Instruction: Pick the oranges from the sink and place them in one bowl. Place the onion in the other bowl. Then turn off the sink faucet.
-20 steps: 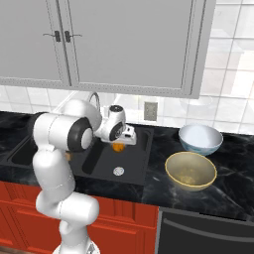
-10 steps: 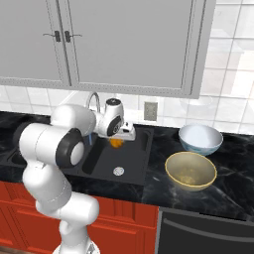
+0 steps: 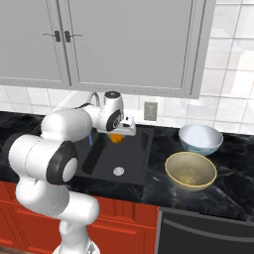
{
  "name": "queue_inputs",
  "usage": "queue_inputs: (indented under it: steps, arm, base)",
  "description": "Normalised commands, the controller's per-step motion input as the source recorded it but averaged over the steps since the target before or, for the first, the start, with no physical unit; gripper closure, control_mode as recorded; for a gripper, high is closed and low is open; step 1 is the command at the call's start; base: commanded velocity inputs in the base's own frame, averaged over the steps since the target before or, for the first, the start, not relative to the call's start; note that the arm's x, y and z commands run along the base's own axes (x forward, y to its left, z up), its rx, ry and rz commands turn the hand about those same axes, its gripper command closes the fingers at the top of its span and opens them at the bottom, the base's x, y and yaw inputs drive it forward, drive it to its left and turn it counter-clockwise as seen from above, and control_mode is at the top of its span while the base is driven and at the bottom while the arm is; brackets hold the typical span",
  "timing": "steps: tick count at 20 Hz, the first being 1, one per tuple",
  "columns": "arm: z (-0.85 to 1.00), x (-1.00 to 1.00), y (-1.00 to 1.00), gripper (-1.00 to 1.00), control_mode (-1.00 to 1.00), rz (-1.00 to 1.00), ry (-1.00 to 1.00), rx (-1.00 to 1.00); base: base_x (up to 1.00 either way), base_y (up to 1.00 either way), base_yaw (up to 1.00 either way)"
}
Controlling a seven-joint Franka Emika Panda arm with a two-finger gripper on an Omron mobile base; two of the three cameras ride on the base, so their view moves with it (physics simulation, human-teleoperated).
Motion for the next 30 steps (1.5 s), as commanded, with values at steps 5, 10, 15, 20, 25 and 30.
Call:
queue_inputs:
  steps: [5, 10, 15, 20, 25, 30]
  arm:
    - [0.41, -0.22, -0.09, 1.00, -1.00, 0.00, 0.00, 0.00]
    - [0.38, -0.17, -0.06, 1.00, -1.00, 0.00, 0.00, 0.00]
    - [0.34, -0.16, -0.07, 1.00, -1.00, -0.01, 0.00, 0.00]
    - [0.09, -0.15, -0.06, 1.00, -1.00, -0.01, 0.00, 0.00]
    - [0.00, -0.02, -0.11, 1.00, -1.00, -0.01, -0.05, 0.00]
    - [0.00, -0.01, -0.31, 1.00, -1.00, -0.07, -0.01, 0.00]
  base:
    - [0.00, 0.00, 0.00]
    - [0.00, 0.00, 0.00]
    - [0.00, 0.00, 0.00]
    - [0.00, 0.00, 0.00]
    - [0.00, 0.00, 0.00]
    - [0.00, 0.00, 0.00]
